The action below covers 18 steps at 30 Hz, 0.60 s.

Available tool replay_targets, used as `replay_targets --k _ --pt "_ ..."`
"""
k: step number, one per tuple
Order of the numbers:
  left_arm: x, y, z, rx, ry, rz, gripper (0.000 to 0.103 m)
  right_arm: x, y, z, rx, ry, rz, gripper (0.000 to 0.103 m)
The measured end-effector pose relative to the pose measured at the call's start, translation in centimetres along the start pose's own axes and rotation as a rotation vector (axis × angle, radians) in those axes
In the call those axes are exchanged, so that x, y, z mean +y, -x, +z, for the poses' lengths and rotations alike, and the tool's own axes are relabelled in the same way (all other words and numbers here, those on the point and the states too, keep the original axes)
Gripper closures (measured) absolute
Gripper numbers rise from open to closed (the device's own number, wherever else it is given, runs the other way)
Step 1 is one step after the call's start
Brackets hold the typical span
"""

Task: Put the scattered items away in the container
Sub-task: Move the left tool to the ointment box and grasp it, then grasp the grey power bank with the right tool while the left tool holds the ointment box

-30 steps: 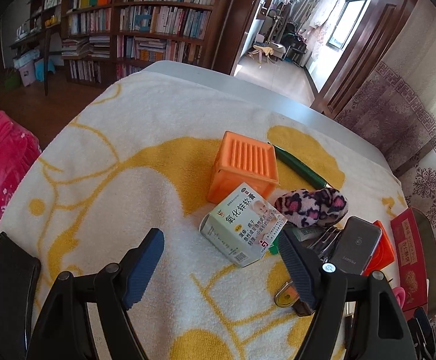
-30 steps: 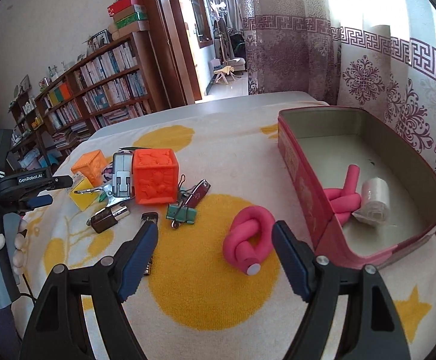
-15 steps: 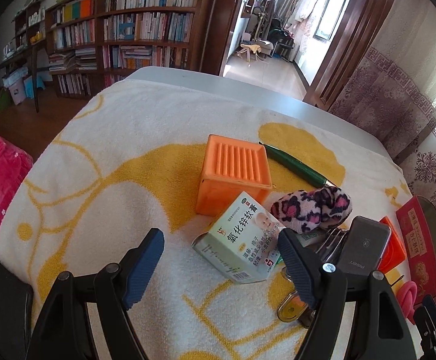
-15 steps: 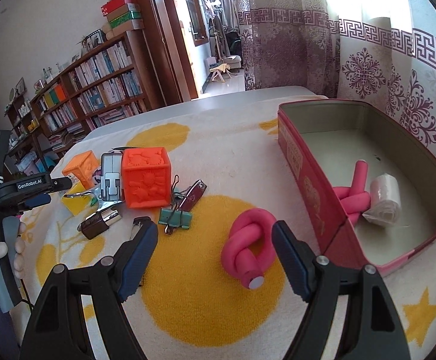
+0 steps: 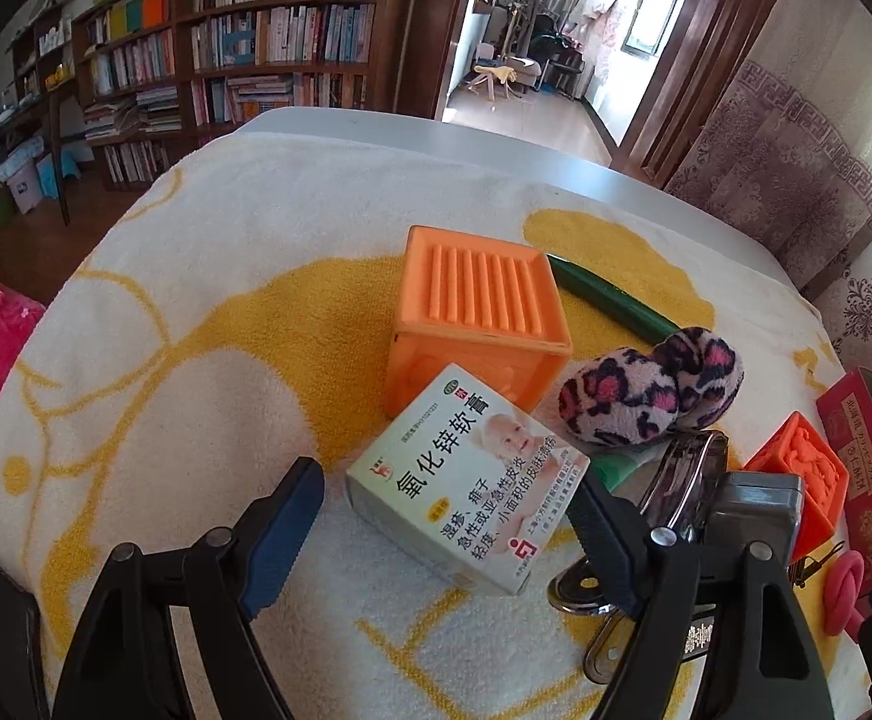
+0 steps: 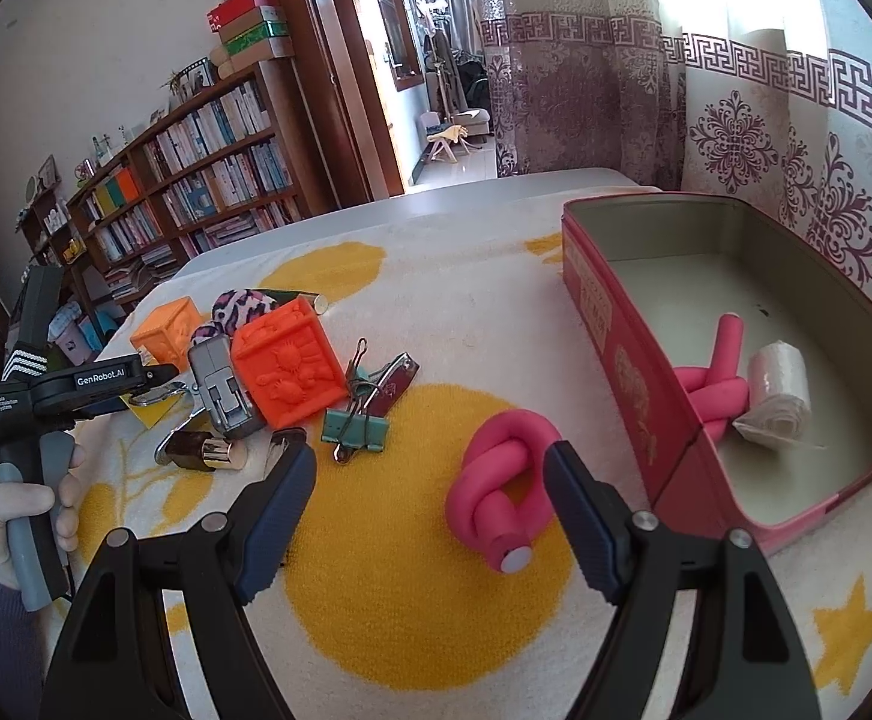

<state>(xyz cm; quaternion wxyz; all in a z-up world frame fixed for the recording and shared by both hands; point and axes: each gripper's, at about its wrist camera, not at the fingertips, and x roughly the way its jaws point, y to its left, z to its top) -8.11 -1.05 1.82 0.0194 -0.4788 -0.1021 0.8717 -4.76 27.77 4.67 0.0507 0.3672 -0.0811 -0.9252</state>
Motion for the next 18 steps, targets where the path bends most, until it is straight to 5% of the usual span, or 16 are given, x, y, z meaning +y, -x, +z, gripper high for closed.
replay_targets --k 6,18 --pt "0.5 2.8 -0.5 -0.066 0.045 -0.017 0.035 0.5 0.2 0.1 -0.003 0.014 0.019 0.022" --pt "-0.1 7.4 -1.1 -0.169 0.049 -0.071 0.035 6.6 -1.6 2.3 0.111 0.091 0.248 0.022"
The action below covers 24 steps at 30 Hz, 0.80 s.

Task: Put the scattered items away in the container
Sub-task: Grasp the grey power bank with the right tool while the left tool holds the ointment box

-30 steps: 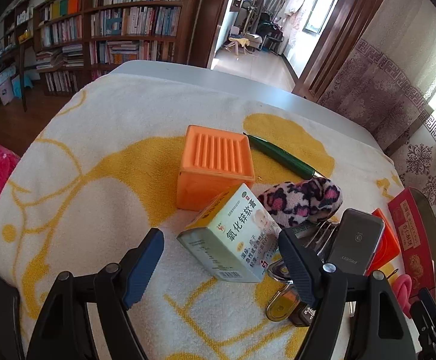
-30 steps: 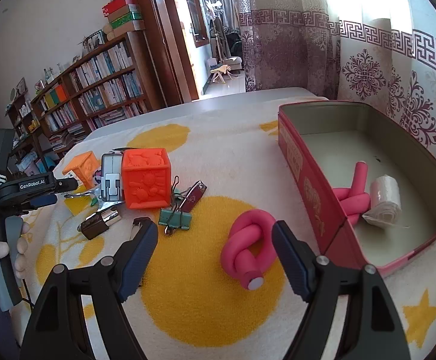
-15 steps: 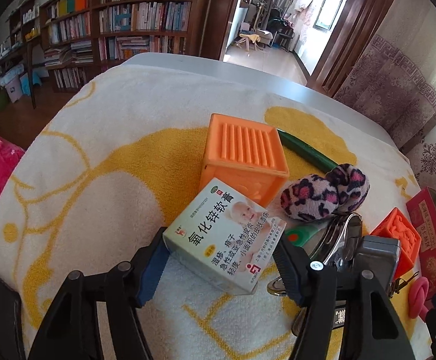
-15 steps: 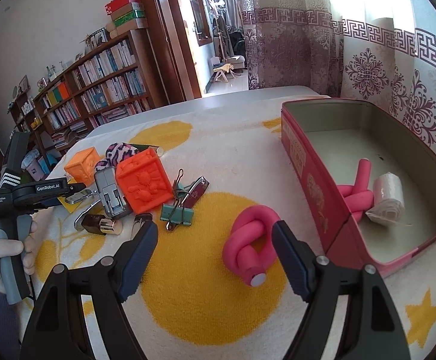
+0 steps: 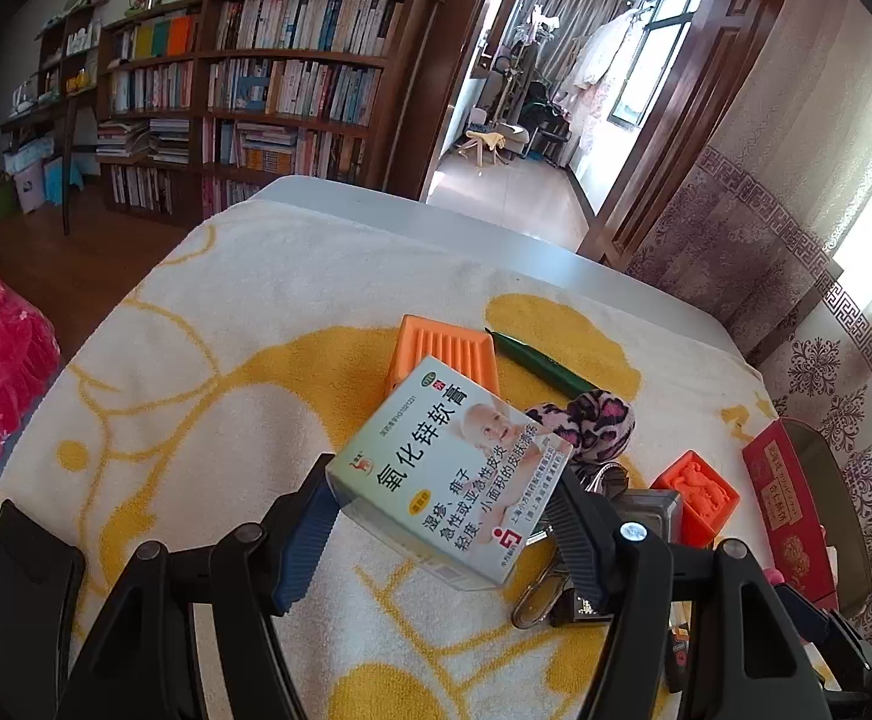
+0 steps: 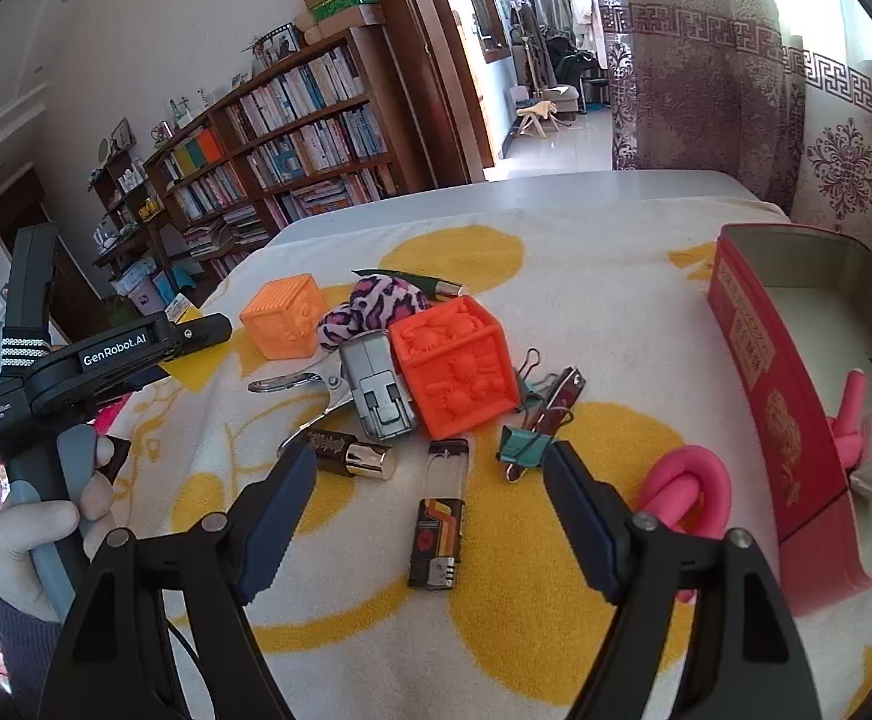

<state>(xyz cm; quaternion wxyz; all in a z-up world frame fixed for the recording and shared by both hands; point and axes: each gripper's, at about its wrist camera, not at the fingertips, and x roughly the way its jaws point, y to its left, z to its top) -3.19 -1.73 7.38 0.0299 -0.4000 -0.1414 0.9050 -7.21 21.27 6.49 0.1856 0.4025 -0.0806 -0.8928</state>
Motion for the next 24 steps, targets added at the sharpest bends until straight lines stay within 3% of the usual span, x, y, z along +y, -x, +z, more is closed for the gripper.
replay_targets --k 2,5,10,16,24 --pt "-0.2 0.2 -0.1 -0.005 -0.01 0.006 0.035 0.9 -1.1 0.1 0.03 0.02 0.032 0.036" --pt "-0.4 0.3 -0.2 -0.002 -0.009 -0.011 0.035 1.9 -2.9 0.5 0.063 0.054 0.04 0.045" --pt "-0.5 0.4 -0.3 0.0 -0.005 -0.025 0.034 2.8 -5.5 1.7 0.088 0.128 0.021 0.047" --pt "-0.3 0.3 -0.5 0.013 0.01 -0.028 0.034 3.7 -6.9 3.2 0.061 0.244 -0.062 0.047" --pt "-0.7 -0.4 -0.7 0.042 0.005 -0.045 0.034 3.3 -6.9 3.2 0.087 0.309 -0.031 0.046"
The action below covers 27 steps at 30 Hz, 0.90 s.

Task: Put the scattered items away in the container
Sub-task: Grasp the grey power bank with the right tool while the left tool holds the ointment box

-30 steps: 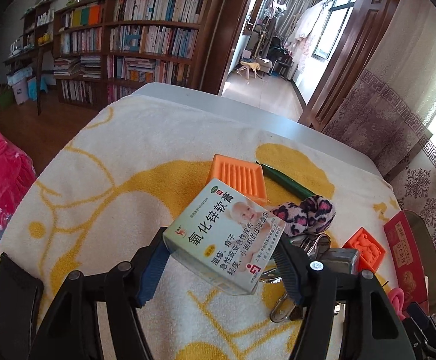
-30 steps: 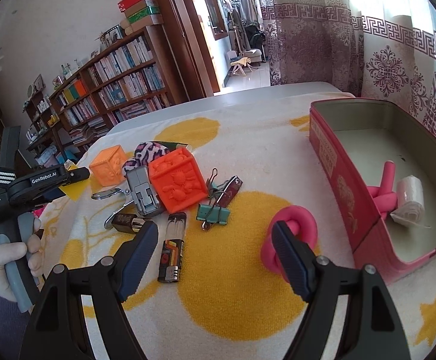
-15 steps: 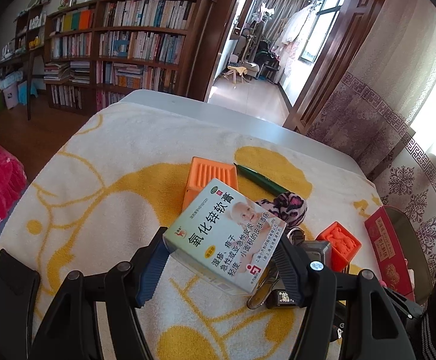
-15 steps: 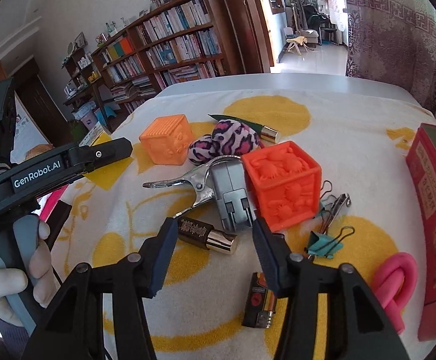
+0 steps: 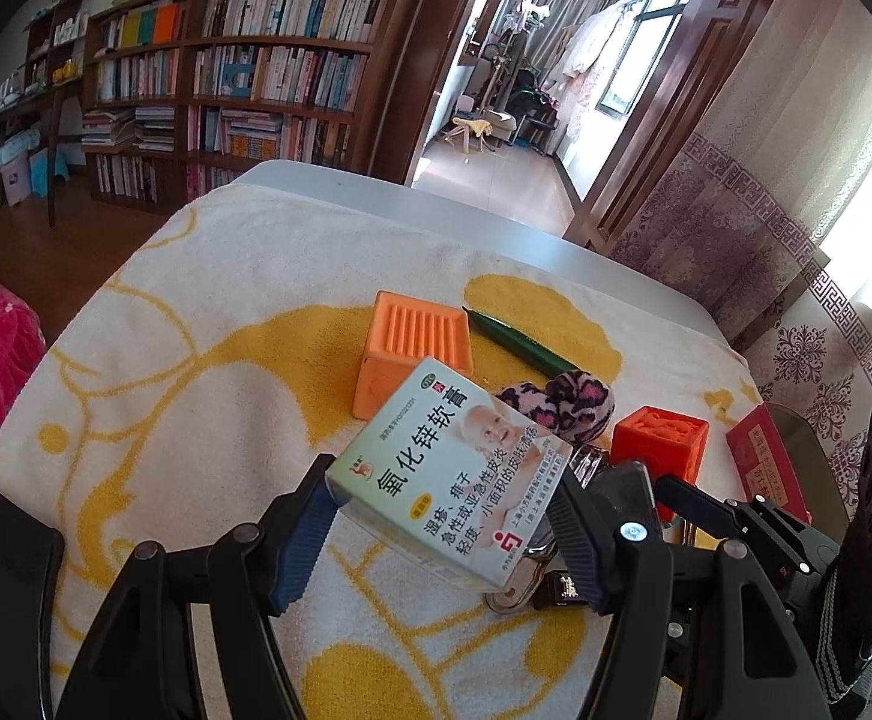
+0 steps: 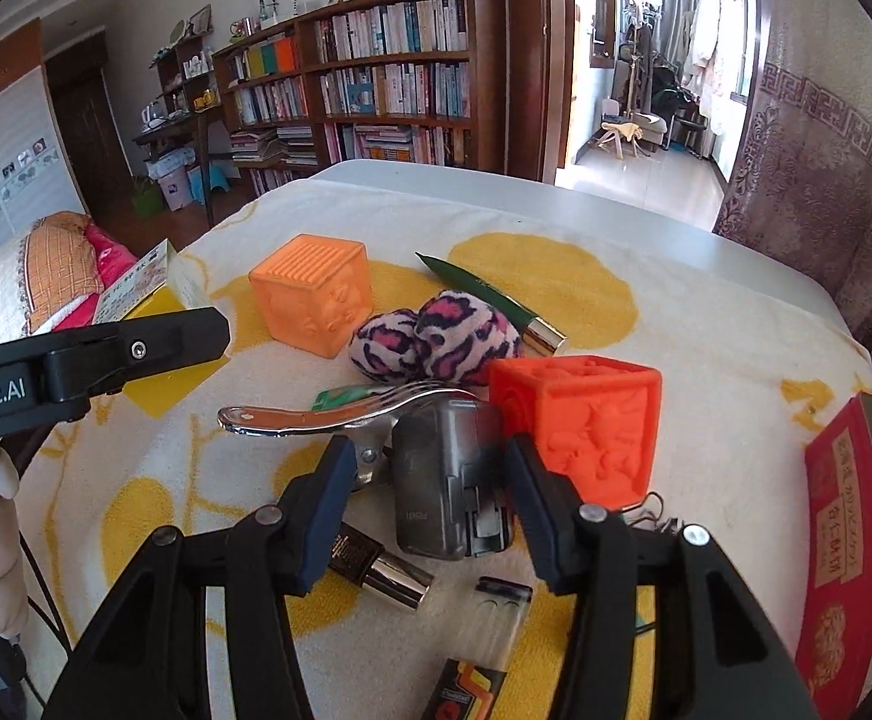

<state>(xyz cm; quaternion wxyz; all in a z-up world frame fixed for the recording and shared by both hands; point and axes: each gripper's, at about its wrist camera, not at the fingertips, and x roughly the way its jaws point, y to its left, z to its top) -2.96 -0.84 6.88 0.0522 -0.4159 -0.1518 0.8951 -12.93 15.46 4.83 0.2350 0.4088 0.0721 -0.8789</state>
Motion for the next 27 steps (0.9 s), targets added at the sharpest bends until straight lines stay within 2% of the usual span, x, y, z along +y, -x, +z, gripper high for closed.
replay_targets --k 1,4,6,12,14,17,19,21,23,27 --pt "0.0 -0.1 0.0 0.003 0.0 -0.003 0.034 -0.3 0.1 -0.1 0.018 -0.017 0.03 0.045" --pt "-0.1 0.1 0.0 0.001 -0.003 -0.001 0.034 -2.4 -0.6 -1.0 0.105 -0.154 0.217 0.045" --pt "0.0 0.1 0.0 0.001 0.001 -0.005 0.034 -3.6 -1.3 -1.7 0.128 -0.224 0.238 0.045" --pt "-0.3 -0.2 -0.2 0.01 -0.006 -0.003 0.034 -2.3 -1.9 -0.6 0.12 -0.163 0.145 0.044" --pt "-0.3 -0.2 -0.2 0.01 -0.005 -0.001 0.034 -1.6 -2.4 -0.2 0.13 -0.146 0.111 0.035" --pt "-0.2 -0.2 -0.2 0.009 0.003 -0.002 0.034 -0.3 -3.6 -0.3 0.165 -0.095 -0.004 0.033" --pt "-0.1 -0.2 -0.2 0.007 0.005 -0.004 0.034 0.3 -3.8 -0.5 0.152 -0.049 -0.064 0.032" --pt "-0.1 -0.1 -0.2 0.004 0.005 -0.003 0.034 0.2 -3.6 -0.6 0.143 -0.066 -0.052 0.033" --pt "0.0 -0.2 -0.3 0.005 0.01 -0.005 0.034 -0.7 -3.1 -0.6 0.131 -0.106 -0.032 0.048" --pt "0.1 -0.3 -0.3 0.007 0.014 -0.002 0.034 -2.5 -2.4 -0.9 0.115 -0.189 0.035 0.053"
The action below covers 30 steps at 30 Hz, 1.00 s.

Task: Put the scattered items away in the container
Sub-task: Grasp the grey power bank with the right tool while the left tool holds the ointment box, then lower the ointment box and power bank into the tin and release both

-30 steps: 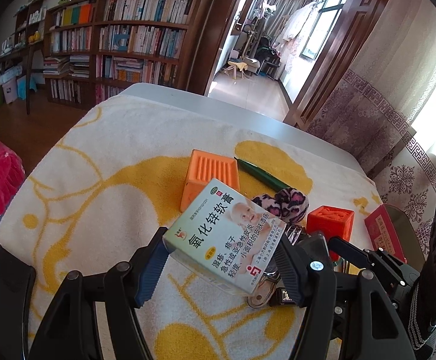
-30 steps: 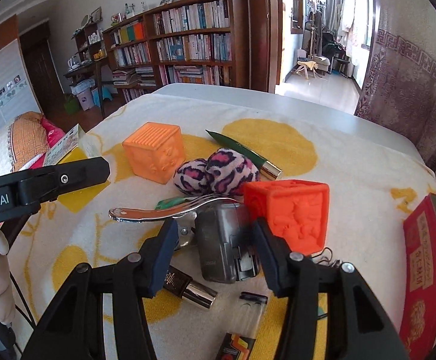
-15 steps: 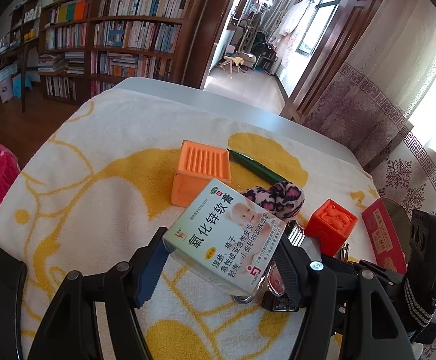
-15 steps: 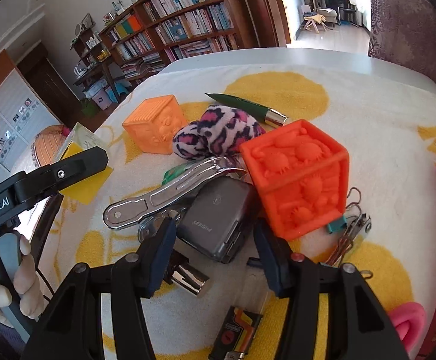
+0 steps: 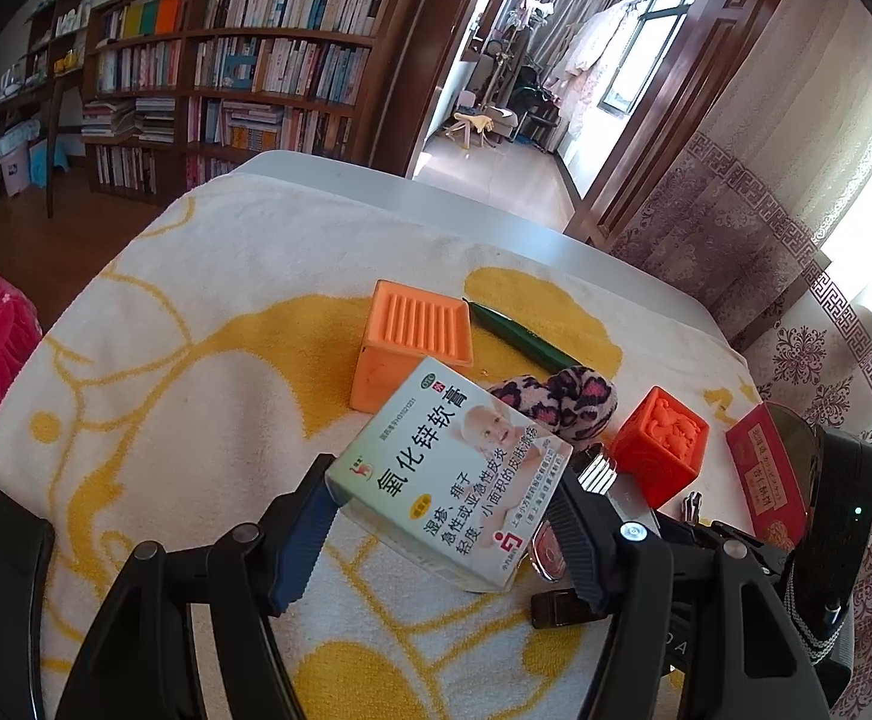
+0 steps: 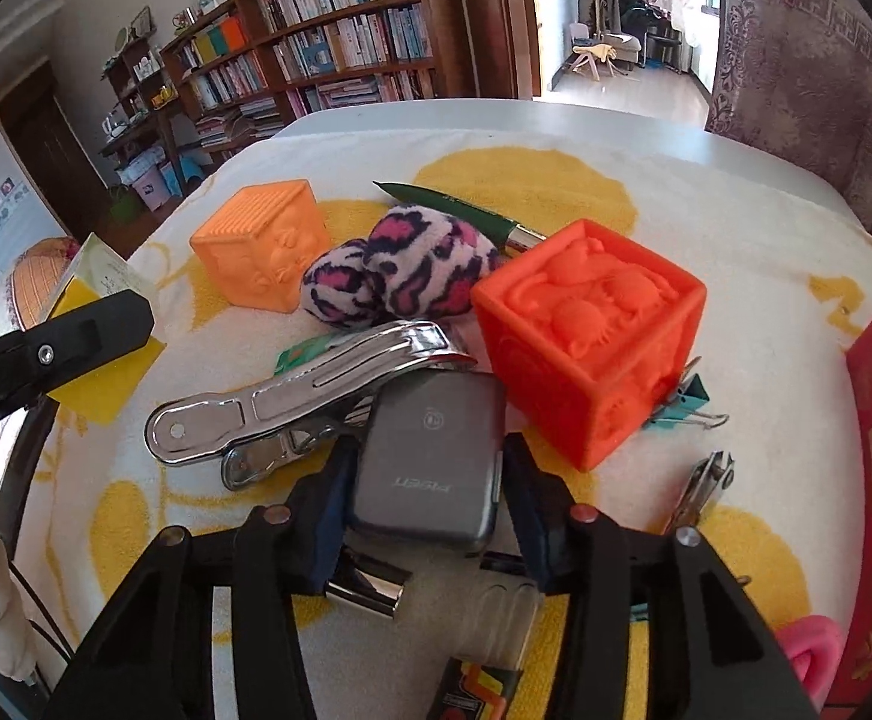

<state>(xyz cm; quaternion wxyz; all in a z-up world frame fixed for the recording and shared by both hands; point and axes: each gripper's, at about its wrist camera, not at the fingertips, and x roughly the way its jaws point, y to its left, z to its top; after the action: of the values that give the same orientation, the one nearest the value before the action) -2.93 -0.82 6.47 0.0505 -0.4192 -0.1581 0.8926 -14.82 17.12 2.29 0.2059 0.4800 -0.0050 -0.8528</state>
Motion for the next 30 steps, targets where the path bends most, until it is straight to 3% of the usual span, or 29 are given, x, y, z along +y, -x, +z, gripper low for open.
replay_targets --k 14,23,30 --pt "-0.9 0.7 0.0 -0.03 -0.03 0.006 0.034 -0.1 5.9 -2.6 -0.143 -0.089 0.119 0.056" --pt "-4.1 0.8 -0.6 -0.018 -0.092 0.003 0.034 -4.1 10.5 -4.3 -0.272 -0.191 0.049 0.056" --pt "-9.7 1.2 -1.7 -0.013 -0.204 -0.015 0.034 -8.6 15.2 -6.3 -0.389 -0.27 -0.051 0.056"
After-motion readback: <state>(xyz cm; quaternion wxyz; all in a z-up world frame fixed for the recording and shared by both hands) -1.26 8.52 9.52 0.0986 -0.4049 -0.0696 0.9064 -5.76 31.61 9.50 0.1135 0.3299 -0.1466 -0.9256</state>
